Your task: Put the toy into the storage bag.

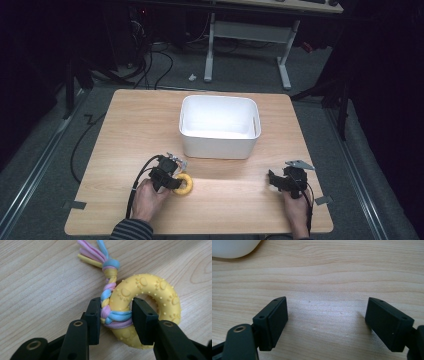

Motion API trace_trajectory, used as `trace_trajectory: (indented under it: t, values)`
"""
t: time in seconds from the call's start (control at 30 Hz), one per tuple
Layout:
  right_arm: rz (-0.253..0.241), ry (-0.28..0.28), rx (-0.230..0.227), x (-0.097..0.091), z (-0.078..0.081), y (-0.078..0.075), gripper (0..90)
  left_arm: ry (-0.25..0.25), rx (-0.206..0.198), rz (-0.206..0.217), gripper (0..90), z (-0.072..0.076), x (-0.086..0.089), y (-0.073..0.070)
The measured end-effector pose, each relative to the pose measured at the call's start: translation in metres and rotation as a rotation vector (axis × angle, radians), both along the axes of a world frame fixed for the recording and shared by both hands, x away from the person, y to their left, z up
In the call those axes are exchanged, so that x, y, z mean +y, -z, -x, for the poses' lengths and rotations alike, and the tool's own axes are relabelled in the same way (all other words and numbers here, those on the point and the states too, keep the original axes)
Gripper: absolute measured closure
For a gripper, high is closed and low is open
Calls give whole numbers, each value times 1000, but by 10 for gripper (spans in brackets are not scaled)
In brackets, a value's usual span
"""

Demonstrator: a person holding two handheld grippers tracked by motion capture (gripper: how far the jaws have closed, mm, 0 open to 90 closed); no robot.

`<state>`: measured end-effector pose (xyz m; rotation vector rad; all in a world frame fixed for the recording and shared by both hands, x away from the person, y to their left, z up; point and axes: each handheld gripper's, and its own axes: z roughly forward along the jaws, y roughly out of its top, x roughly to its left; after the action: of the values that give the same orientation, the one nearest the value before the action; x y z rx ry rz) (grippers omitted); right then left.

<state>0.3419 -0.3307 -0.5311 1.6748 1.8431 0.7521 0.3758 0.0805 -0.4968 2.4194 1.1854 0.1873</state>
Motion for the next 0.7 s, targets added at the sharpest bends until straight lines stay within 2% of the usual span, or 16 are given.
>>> trace_trajectory:
  t: [0.1,0.5,0.7]
  values:
    - [-2,2,1,0,0,0,183,-5,0,17,618,3,3,-3]
    - [-2,1,0,0,0,0,183,-29,-17,34,628,6,17,-14]
    - [-2,1,1,0,0,0,183,-43,-35,47,630,9,26,-25]
